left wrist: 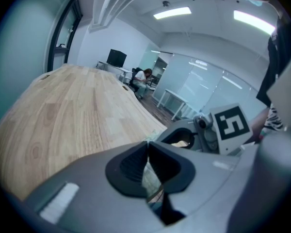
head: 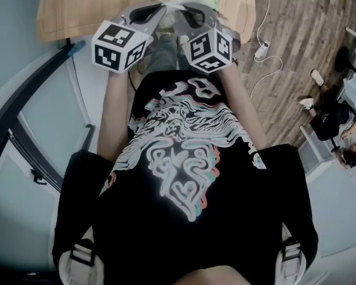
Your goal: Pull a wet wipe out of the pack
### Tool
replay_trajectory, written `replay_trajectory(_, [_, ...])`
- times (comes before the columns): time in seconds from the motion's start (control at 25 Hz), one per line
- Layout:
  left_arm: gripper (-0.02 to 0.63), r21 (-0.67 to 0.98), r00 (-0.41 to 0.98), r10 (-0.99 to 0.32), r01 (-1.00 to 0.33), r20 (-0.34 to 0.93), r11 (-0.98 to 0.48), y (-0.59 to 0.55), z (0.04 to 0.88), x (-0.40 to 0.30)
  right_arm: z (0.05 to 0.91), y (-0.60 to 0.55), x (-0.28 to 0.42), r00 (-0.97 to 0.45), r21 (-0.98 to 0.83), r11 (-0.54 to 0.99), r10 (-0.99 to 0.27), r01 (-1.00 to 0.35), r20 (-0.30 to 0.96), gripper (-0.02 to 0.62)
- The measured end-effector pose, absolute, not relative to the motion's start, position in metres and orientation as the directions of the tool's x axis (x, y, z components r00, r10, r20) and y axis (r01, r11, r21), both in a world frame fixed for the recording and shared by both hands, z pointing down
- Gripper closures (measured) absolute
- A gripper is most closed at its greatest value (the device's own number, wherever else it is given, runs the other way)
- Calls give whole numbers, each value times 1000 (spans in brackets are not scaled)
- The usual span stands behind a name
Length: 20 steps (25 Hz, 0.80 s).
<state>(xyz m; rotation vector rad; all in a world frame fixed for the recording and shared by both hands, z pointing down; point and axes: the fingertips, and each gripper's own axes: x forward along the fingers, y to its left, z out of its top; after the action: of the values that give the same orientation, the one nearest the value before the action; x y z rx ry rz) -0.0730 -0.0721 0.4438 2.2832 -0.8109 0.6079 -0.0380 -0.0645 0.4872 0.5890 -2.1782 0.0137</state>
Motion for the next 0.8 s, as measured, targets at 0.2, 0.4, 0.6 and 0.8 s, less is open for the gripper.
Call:
replay_trajectory(0.2, [607,402,701,-393,-684,595,-609,-69,441,-78,486,-62,-40,-521,194,890,-405,-413,751,563])
replay_trajectory(0.4, [607,392,699,-394,-682,596,-617,-69,438,-77,487,-63,-39,-522,187,889,-404,-418,751,563])
replay_trajectory(0.6, [607,394,699,-404,-686,590,-611,-69,434,-81,486,-63,-40,-523,191,888,-407,-418,749,563])
replay_trajectory(0.8, [607,395,704,-408,-682,581,-615,-69,429,-81,486,-63,-40,-522,201,886,-415,-418,745,563])
